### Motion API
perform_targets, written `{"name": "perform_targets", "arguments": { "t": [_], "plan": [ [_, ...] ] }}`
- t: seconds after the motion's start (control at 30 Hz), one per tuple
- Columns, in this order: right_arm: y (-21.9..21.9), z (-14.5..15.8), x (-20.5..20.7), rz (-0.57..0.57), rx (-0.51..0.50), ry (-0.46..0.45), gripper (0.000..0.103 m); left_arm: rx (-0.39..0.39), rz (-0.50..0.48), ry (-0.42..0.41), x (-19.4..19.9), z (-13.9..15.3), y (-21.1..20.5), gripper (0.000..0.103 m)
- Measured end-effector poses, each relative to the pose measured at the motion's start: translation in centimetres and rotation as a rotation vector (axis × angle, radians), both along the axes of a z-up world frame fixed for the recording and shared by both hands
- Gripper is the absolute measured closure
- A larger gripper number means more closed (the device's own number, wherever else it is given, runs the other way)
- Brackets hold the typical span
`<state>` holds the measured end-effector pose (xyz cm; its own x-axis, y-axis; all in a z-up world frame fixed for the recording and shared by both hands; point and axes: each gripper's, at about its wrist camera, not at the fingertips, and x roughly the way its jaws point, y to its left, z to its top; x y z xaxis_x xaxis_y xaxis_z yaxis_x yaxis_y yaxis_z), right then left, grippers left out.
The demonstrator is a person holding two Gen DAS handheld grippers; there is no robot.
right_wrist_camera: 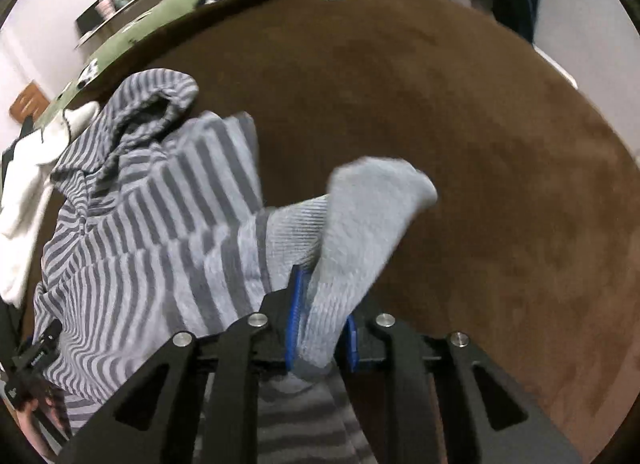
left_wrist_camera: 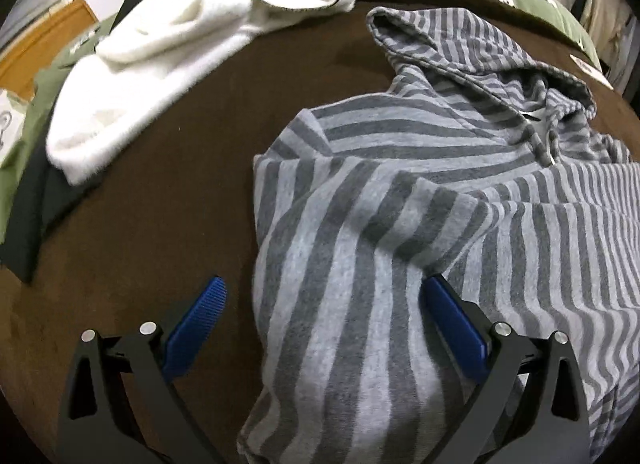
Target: Fold large clothes
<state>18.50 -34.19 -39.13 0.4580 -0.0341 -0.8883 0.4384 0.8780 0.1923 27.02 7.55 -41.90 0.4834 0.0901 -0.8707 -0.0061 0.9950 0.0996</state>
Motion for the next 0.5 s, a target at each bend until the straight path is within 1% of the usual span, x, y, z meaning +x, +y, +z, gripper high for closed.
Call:
{"name": "perform_targets", "arguments": {
  "t": [0.07,0.1,0.13,0.2,0.3,0.37,0.47,0.5],
  "plan": [
    [-0.3,-0.3,-0.8,-0.036,0.018,0.0,0.063,0.0,0.003,0.003,0.0,0.2,-0.1,0.005],
    [-0.6,-0.1,-1.3,-0.056,0.024,-0.011,0.049,-0.002,-0.001,0.001,-0.1,0.5,-0.3,0.006],
    [-0.9,0.2,-1.7,-0.07,0.038,-0.033,0.038,-0.004,-0.008,-0.002,-0.1,0.8,-0.3,0.006],
    [-1.4,0.9,-2.3,-0.086,0.068,-0.075,0.034,-0.009,-0.03,-0.019,-0.2,1.7,-0.3,0.006],
    [-2.4,1.4,-2.3,-0.095,0.082,-0.088,0.027,-0.022,-0.075,-0.036,-0.4,3.2,-0.5,0.006],
    [-2.8,1.4,-1.9,-0.104,0.082,-0.086,0.026,-0.013,-0.1,-0.043,-0.2,3.8,-0.7,0.006],
    [-3.5,1.0,-1.3,-0.113,0.087,-0.073,0.025,0.001,-0.171,-0.068,0.8,4.7,-1.3,0.006],
    [-3.9,1.0,-1.8,-0.111,0.088,-0.072,0.024,0.0,-0.189,-0.07,1.2,4.8,-1.4,0.006]
  ]
}}
